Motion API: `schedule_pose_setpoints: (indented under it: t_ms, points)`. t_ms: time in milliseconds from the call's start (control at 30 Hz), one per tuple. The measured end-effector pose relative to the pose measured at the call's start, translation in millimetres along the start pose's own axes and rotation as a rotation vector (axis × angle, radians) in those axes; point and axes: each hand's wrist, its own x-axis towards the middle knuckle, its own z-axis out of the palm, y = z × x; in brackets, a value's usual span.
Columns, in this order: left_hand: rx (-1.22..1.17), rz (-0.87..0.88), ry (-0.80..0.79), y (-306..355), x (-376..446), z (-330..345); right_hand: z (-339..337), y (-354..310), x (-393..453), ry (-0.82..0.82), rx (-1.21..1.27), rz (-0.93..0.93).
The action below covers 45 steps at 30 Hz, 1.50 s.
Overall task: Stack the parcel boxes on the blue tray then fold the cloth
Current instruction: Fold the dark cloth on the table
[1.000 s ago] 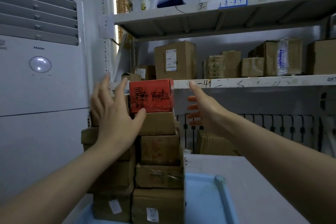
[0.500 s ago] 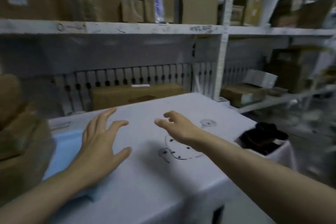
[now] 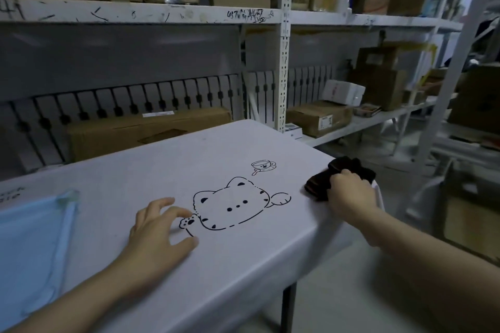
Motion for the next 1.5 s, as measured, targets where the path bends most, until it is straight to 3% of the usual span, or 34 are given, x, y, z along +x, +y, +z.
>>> schedule_pose_setpoints:
  t_ms: [200,333,600,700,833,1000,1233,1300,1367,1433,1500]
  points:
    - [-0.074,-0.035,-0.002,6,-4,-16,-35,-55,-2,0.042,0.57,-0.107]
    - [-0.246,-0.09,0.049,19,0,-35,-81,-115,-15,-0.029,1.026,-0.231]
    - [-0.444,-0.134,0.34,41,-11,-104,-151,-215,-49,-0.142,1.346,-0.475]
    - [-0.658,-0.226,0.274,37,-21,-124,-161,-234,-62,-0.247,1.461,-0.476]
    - [-0.838,-0.263,0.078,33,-27,-127,-160,-249,-77,-0.363,1.415,-0.515]
    - [-0.955,-0.263,0.078,30,-26,-124,-157,-247,-84,-0.402,1.363,-0.55]
    - [-1.073,-0.464,0.33,4,-20,-147,-137,-204,-43,-0.225,1.603,-0.063]
    - [-1.139,-0.515,0.318,-3,-12,-147,-123,-187,-28,-0.209,1.543,0.001]
    - [-0.956,-0.549,0.184,-12,-8,-132,-99,-171,-17,-0.214,1.266,-0.034]
    - [-0.567,-0.557,0.02,-22,-7,-112,-71,-156,-12,-0.222,0.943,-0.022]
    - [-0.331,-0.531,-0.013,-33,-7,-98,-48,-147,-14,-0.231,0.776,0.003]
